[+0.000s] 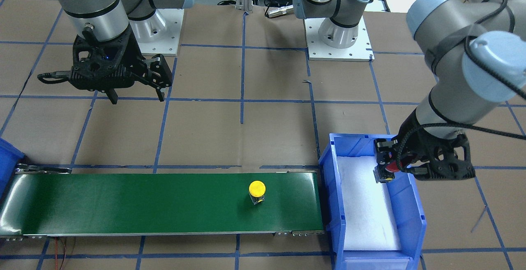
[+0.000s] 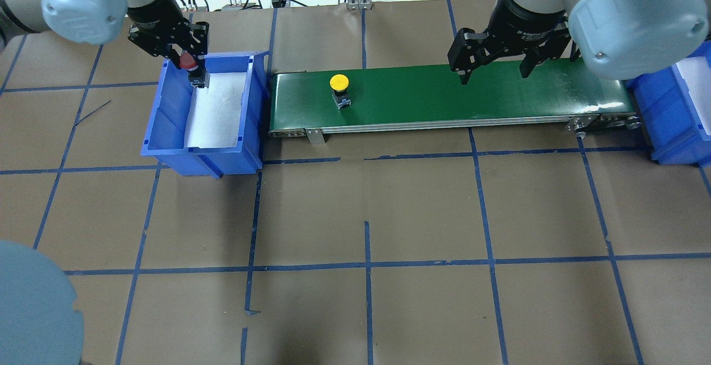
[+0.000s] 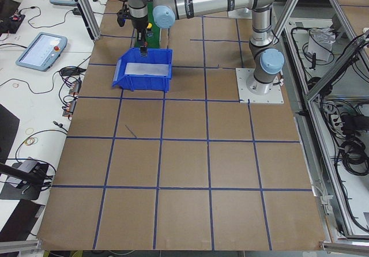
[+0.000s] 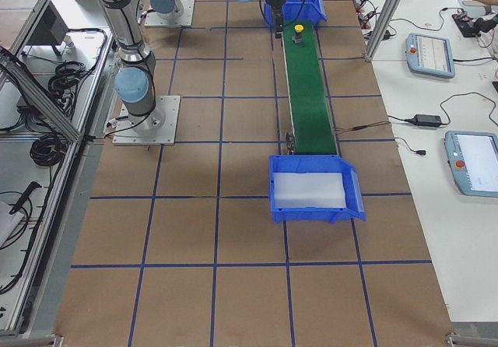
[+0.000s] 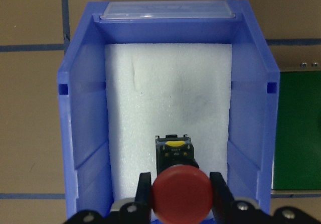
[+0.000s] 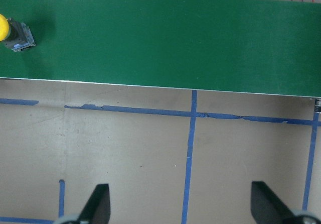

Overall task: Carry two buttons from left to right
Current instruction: 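Lower the left gripper and grasp the red button, then lift the red button and carry it to the conveyor belt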

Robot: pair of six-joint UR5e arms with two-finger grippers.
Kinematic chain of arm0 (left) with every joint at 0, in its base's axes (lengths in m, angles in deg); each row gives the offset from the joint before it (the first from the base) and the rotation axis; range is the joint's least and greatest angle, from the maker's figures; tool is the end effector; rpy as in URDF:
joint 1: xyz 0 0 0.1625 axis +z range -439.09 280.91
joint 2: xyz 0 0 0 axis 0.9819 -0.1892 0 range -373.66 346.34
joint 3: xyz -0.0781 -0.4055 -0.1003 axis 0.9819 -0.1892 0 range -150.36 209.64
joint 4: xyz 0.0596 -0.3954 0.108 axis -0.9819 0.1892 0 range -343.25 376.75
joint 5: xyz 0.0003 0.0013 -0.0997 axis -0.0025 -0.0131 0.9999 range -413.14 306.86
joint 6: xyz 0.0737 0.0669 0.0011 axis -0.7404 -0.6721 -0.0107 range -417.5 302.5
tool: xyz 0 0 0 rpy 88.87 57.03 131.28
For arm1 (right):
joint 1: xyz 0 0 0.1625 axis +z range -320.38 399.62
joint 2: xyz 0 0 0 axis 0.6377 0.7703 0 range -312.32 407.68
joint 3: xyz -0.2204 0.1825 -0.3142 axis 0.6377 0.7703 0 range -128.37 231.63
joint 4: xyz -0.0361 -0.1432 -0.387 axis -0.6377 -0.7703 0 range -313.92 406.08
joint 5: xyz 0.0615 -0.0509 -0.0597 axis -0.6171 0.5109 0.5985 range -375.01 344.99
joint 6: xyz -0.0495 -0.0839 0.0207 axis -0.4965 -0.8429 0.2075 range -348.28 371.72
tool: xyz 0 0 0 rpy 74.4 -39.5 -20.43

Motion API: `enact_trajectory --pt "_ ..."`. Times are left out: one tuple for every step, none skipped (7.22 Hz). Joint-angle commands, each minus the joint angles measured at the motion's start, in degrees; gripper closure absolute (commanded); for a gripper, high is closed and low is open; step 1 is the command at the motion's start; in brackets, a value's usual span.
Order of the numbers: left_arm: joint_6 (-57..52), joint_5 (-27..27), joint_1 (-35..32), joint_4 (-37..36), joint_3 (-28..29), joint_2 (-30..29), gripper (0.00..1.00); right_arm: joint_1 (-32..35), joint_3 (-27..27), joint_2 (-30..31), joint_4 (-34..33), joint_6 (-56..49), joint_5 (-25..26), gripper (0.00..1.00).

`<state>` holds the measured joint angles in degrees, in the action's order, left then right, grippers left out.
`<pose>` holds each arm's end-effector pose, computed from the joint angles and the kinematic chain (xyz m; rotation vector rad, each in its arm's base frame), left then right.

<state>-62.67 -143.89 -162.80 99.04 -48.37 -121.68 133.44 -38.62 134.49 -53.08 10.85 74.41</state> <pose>-0.0629 -0.6347 0.4288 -0.0308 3.1252 -0.0434 0.1689 -0.5140 0.4741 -0.1287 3.1224 -0.1555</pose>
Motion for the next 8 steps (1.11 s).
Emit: enact_trajectory --pt "5.49 0.31 -3.29 6.04 3.56 1.94 0.96 -0.13 -0.01 -0.07 0.11 -0.1 0.4 0.0" --pt "9.87 0.57 -6.09 5.52 3.57 1.15 0.96 -0.22 -0.01 -0.07 0.11 -0.1 0.58 0.0" --pt "12.09 0.49 -7.86 4.12 3.39 -0.51 0.96 -0.39 -0.01 -0.07 0.11 -0.1 0.58 0.0" --pt "15.42 0.58 -9.62 -0.41 3.22 -3.48 0.96 -0.39 -0.01 -0.07 0.11 -0.1 0.67 0.0" --pt "16.5 0.49 -11.2 -3.59 3.13 -6.21 0.96 -0.39 0.07 0.02 0.11 -0.19 0.58 0.0" --pt "16.51 0.49 -11.31 -4.41 2.87 -7.8 0.96 -0.31 0.07 0.02 0.11 -0.19 0.67 0.0" --pt "15.81 0.49 -11.31 -6.5 2.78 -9.39 0.96 -0.57 0.07 -0.07 -0.24 -1.93 0.67 0.0" --pt "14.33 0.58 -11.31 -8.0 2.6 -9.92 0.96 -1.09 0.07 -0.07 -0.68 -4.03 0.76 0.0"
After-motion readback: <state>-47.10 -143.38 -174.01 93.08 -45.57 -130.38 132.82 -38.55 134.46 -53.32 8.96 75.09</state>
